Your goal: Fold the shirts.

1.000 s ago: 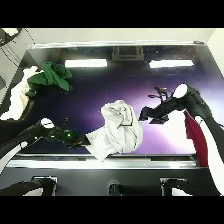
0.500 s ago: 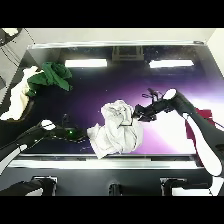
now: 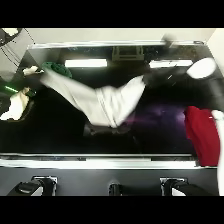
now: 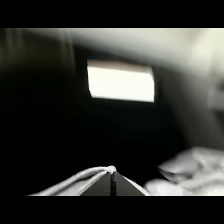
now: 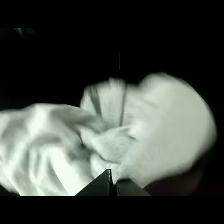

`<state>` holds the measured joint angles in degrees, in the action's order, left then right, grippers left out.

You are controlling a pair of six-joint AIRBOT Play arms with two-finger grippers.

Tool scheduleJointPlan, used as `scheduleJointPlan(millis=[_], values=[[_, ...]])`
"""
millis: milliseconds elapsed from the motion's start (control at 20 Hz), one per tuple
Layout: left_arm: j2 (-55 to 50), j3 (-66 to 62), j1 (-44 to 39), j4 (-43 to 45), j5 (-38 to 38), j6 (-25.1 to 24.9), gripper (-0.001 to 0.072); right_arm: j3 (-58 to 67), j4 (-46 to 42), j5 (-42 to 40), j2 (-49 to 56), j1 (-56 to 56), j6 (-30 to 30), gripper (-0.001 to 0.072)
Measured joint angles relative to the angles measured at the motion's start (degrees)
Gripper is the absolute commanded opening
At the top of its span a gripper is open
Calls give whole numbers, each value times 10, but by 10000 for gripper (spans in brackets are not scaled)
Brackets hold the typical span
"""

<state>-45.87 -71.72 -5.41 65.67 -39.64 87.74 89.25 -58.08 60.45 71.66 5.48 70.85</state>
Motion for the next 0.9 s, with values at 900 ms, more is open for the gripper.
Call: scheduleJointPlan(millis=[900], values=[[-42, -261, 77, 70, -41, 23, 28, 17, -141, 276, -232, 1, 222, 52]])
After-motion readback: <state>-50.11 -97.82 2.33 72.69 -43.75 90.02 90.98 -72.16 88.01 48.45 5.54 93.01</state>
